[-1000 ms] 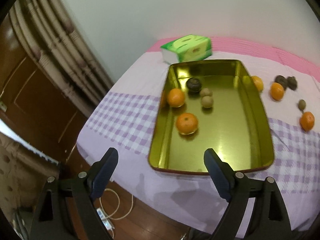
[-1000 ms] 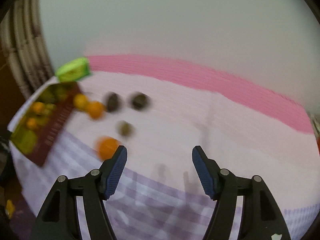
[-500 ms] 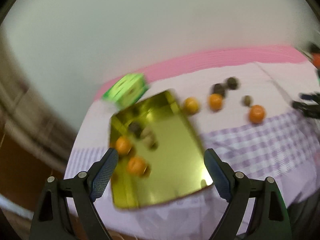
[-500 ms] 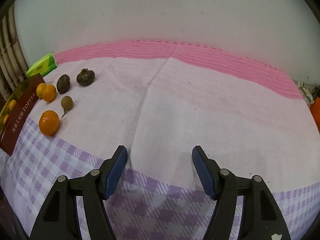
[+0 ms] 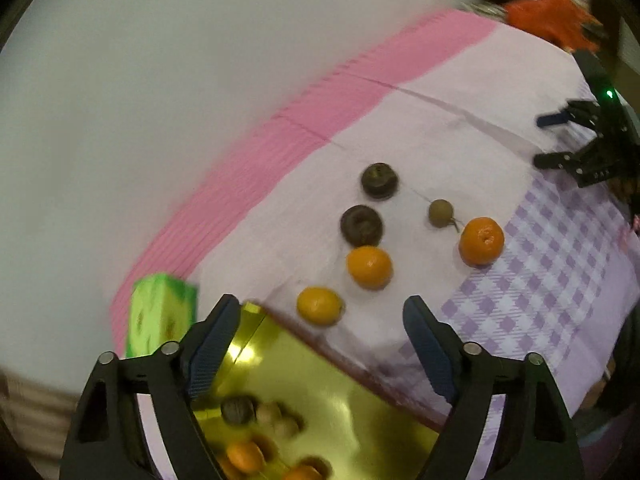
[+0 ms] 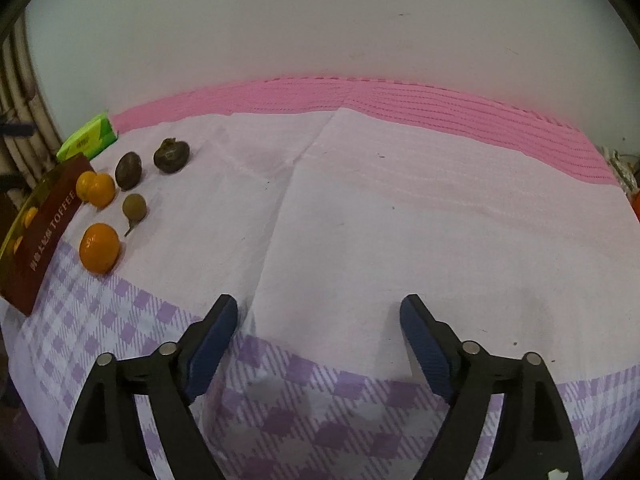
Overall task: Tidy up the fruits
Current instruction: 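Withdraw both grippers from the tray toward the remaining fruits, then close the left gripper on a yellow orange beside the tray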
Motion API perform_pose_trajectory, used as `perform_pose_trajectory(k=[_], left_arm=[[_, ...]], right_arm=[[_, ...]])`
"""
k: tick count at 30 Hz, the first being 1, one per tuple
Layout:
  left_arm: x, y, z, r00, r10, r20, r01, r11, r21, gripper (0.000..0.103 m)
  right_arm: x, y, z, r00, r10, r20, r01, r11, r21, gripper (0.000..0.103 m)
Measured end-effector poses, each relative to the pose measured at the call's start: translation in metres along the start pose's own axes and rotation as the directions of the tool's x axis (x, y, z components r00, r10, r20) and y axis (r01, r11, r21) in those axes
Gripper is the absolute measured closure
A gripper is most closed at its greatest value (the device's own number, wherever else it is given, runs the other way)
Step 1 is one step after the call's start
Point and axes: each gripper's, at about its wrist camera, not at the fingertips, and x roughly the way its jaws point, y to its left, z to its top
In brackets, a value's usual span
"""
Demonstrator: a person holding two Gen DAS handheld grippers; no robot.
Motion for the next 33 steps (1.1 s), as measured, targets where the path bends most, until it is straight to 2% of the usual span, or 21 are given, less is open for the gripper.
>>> perform_pose_trajectory(k=[2, 6, 8, 11, 15, 22, 24, 26, 27, 29, 32, 33], left_arm=[[0.013, 0.009, 0.01, 0.998, -0.059, -0.038, 0.061, 0.997, 0.048, 0.025], [0.04, 0.021, 0.021, 0.983, -0.127, -0.135, 0.145, 0.98, 0.138, 0.026], [0.053, 0.024, 0.023, 0.973, -0.151, -0.175, 0.18, 0.97, 0.165, 0.026], [0.073, 0.028, 0.023, 0.966, -0.147, -0.215, 0.191, 0.961, 0.202, 0.029], [0.099, 0.034, 0.021, 0.948, -0.173, -0.269, 0.231, 0.952, 0.202, 0.036], [0.124, 0.021, 0.007, 0.909, -0.235, -0.343, 0.315, 0.928, 0.199, 0.038], [0.131, 0.021, 0.003, 0.894, -0.264, -0.363, 0.342, 0.924, 0.172, 0.054], [0.133, 0.027, 0.002, 0.88, -0.321, -0.351, 0.373, 0.923, 0.09, 0.058], [0.133, 0.028, 0.0, 0.88, -0.326, -0.347, 0.367, 0.928, 0.06, 0.058], [0.127, 0.024, -0.005, 0.891, -0.318, -0.325, 0.348, 0.937, 0.035, 0.058], [0.11, 0.015, -0.014, 0.911, -0.311, -0.27, 0.313, 0.949, -0.038, 0.058], [0.101, 0.012, -0.018, 0.926, -0.288, -0.244, 0.28, 0.958, -0.067, 0.058]], right_arm=[[0.0, 0.0, 0.0, 1.0, 0.005, 0.0, -0.005, 1.0, 0.001, 0.019], [0.0, -0.003, 0.001, 1.0, 0.022, 0.003, -0.022, 0.999, 0.025, 0.016], [0.0, -0.004, 0.001, 1.0, 0.029, 0.002, -0.029, 0.999, 0.026, 0.015], [0.002, 0.0, 0.001, 1.0, 0.022, -0.008, -0.022, 1.0, 0.008, 0.011], [0.003, 0.001, 0.001, 1.0, 0.017, -0.017, -0.018, 1.0, -0.006, 0.007], [0.005, 0.003, 0.002, 0.999, 0.023, -0.024, -0.023, 1.0, -0.014, 0.002], [0.005, 0.004, 0.003, 0.999, 0.023, -0.027, -0.024, 1.0, -0.017, 0.001], [0.007, 0.006, 0.003, 0.999, 0.023, -0.029, -0.023, 1.0, -0.021, 0.001], [0.007, 0.006, 0.003, 0.999, 0.022, -0.03, -0.023, 1.0, -0.021, 0.0], [0.007, 0.006, 0.003, 0.999, 0.024, -0.029, -0.024, 1.0, -0.02, 0.0], [0.007, 0.006, 0.004, 0.999, 0.03, -0.027, -0.03, 0.999, -0.014, 0.0], [0.007, 0.006, 0.004, 0.999, 0.032, -0.026, -0.032, 0.999, -0.013, 0.0]])
